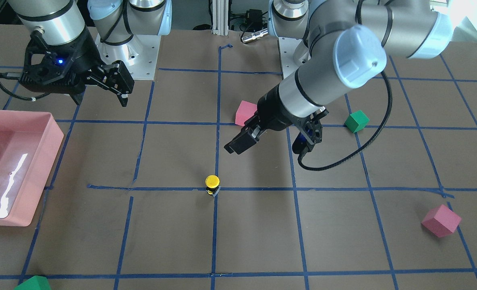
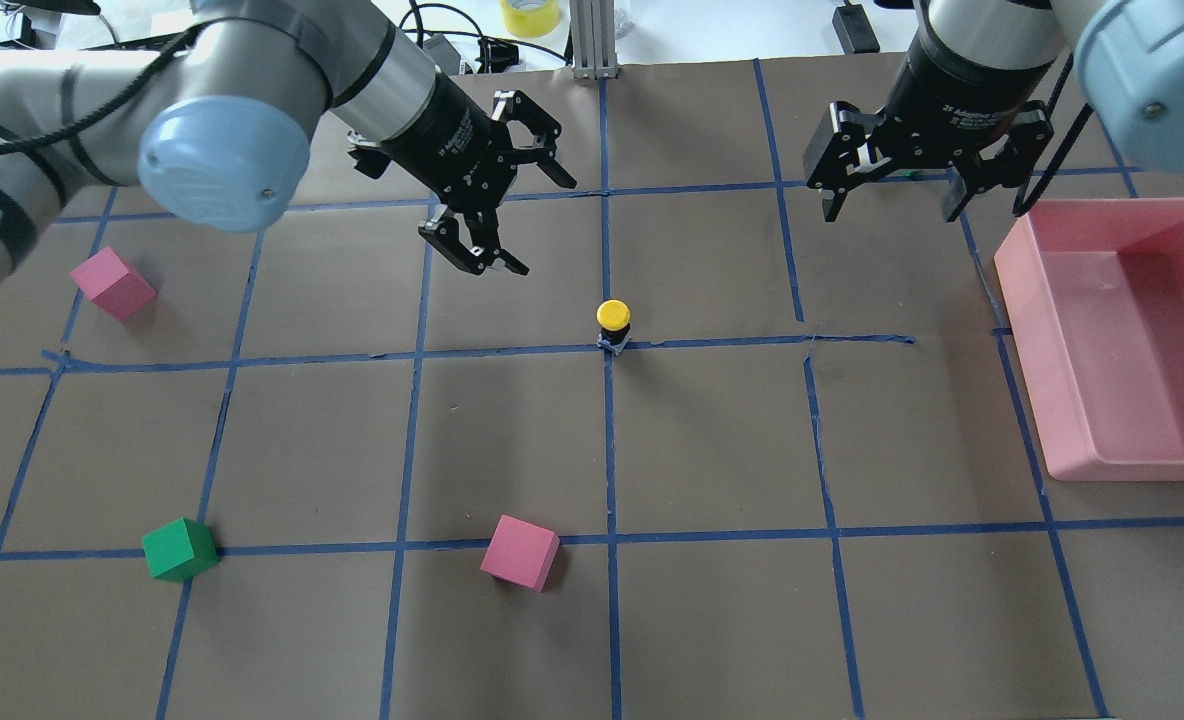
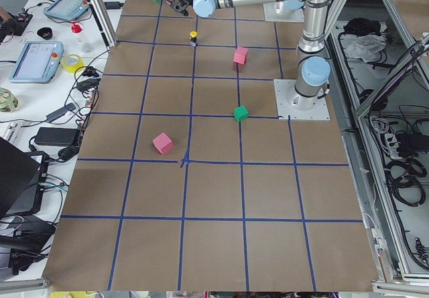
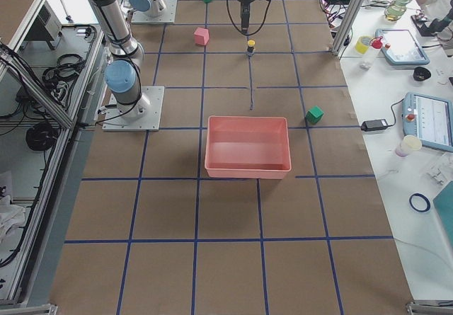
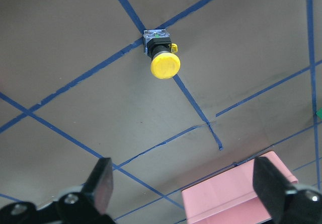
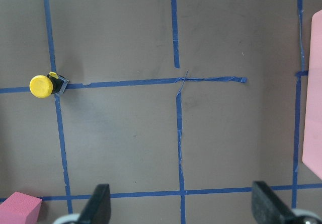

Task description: Align button upright

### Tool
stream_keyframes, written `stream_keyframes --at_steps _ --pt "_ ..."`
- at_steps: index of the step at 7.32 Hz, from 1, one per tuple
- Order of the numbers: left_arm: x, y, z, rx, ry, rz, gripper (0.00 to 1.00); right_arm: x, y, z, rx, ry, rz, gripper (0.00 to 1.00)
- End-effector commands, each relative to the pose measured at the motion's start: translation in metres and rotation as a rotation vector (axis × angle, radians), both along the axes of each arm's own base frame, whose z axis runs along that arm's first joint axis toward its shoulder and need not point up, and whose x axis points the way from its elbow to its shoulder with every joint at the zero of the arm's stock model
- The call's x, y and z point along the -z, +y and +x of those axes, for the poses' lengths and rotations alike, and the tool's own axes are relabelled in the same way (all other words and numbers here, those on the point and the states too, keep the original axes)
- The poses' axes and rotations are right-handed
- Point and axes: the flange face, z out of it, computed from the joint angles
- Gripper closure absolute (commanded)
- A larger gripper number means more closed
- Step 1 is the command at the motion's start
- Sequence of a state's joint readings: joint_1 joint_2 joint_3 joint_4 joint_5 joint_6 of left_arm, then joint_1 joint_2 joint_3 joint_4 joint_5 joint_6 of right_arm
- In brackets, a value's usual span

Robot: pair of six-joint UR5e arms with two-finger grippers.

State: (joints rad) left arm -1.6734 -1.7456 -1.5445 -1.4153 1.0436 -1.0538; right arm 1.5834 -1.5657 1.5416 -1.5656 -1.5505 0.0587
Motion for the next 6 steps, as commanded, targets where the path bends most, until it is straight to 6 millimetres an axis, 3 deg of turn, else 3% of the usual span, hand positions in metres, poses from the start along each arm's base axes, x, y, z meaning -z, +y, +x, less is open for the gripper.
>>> stream_keyframes --at_steps 1,3,4,6 --pt "-0.070 0.044 0.010 0.100 -0.058 -0.158 0.00 0.000 -0.001 0.000 0.000 -0.001 -0.003 0.00" --pt "-0.111 0.076 0.019 0.221 -0.144 -0.310 0.00 -0.002 0.000 0.001 0.000 -0.003 -0.009 0.00" --pt "-0.116 0.087 0.022 0.273 -0.150 -0.326 0.00 -0.001 -0.001 0.000 0.000 -0.003 -0.007 0.00" --pt "-0.105 0.086 0.036 0.668 -0.298 -0.471 0.00 -0.001 -0.001 0.001 -0.005 -0.003 -0.007 0.00"
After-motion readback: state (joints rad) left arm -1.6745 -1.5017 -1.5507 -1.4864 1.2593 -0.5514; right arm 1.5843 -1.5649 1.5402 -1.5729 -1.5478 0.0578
